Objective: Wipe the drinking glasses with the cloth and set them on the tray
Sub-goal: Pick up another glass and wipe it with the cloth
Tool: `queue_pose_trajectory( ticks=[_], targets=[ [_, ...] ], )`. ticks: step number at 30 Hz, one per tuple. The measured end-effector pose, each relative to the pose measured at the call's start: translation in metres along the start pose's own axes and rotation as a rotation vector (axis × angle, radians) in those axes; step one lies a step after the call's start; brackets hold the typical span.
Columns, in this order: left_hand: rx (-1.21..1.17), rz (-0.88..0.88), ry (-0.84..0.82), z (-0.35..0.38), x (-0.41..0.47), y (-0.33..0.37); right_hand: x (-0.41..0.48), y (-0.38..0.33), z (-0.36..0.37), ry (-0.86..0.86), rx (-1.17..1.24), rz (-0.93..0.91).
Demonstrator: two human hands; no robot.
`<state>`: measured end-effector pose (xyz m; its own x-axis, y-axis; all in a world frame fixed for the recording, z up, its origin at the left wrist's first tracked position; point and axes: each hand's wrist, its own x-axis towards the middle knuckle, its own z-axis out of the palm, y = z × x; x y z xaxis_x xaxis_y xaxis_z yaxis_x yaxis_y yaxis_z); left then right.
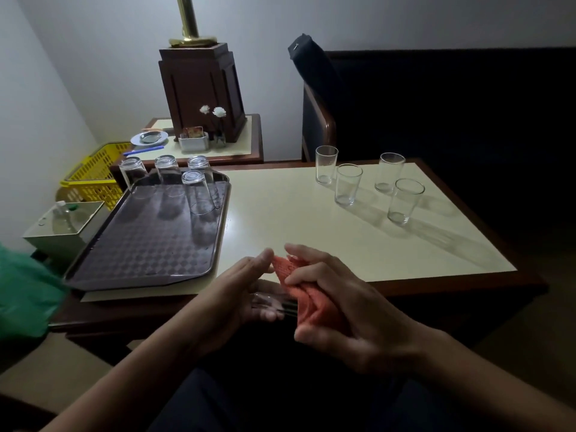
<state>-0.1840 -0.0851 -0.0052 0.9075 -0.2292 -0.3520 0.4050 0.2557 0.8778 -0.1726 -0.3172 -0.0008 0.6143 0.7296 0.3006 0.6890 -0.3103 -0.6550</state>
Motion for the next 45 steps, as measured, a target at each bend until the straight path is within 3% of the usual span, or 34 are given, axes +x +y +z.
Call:
queue_pose_trajectory(
  ticks=[5,7,9,10,12,13,17,19,21,23,25,27,31,32,34,38,39,40,44,45],
  targets=[
    [0.064,0.178,-0.041,0.0,-0.01,0.01,0.0,-0.005,-0.009,0.121,0.097,0.167],
    [0.231,0.273,-0.083,-0.001,-0.015,0.012,0.004,-0.01,-0.012,0.076,0.04,0.186],
    [0.372,0.346,-0.084,0.0,-0.017,0.011,-0.012,-0.013,-0.014,-0.117,0.084,0.128],
    [0.387,0.362,-0.055,0.0,-0.015,0.01,-0.009,-0.008,-0.012,-0.069,0.123,0.128],
    [0.296,0.33,0.034,0.001,-0.011,0.008,0.003,0.003,-0.008,0.0,0.155,0.164],
    [0.21,0.289,0.065,0.002,-0.009,0.008,0.009,0.0,-0.003,-0.034,0.058,0.087],
    [0.058,0.189,0.104,0.004,-0.006,0.007,-0.007,0.009,0.0,0.14,-0.139,-0.009],
    [0.044,0.2,0.069,0.006,-0.009,0.008,-0.001,0.008,0.005,0.23,0.033,0.075],
    [0.097,0.269,0.009,0.007,-0.012,0.008,0.01,0.003,0.006,0.267,0.409,0.296],
    [0.287,0.4,-0.032,0.006,-0.015,0.007,0.012,0.003,-0.002,0.192,0.882,0.631],
    [0.402,0.482,-0.066,0.006,-0.015,0.003,0.011,0.002,-0.011,0.068,1.086,0.765],
    [0.356,0.444,-0.008,0.012,-0.014,0.002,0.009,0.003,-0.016,0.063,0.943,0.654],
    [-0.068,0.01,0.139,0.019,-0.01,0.008,0.002,0.003,-0.01,0.123,-0.041,0.114],
    [-0.104,-0.074,0.123,0.017,-0.01,0.009,0.002,0.004,-0.008,0.133,-0.08,0.051],
    [-0.081,-0.109,0.042,0.015,-0.012,0.012,0.0,0.008,-0.008,0.16,0.065,0.119],
    [0.505,0.292,-0.028,0.003,-0.02,0.016,0.008,0.004,-0.014,0.124,0.867,0.531],
    [0.522,0.338,-0.047,0.002,-0.02,0.017,0.009,0.002,-0.016,0.126,0.955,0.565],
    [0.454,0.326,-0.053,0.002,-0.02,0.017,0.008,-0.001,-0.016,0.118,0.911,0.549],
    [0.017,-0.003,0.025,0.011,-0.017,0.016,0.002,-0.008,-0.015,0.145,0.106,0.186],
    [-0.008,-0.07,0.013,0.013,-0.015,0.016,0.001,-0.008,-0.014,0.154,0.025,0.125]
  ],
)
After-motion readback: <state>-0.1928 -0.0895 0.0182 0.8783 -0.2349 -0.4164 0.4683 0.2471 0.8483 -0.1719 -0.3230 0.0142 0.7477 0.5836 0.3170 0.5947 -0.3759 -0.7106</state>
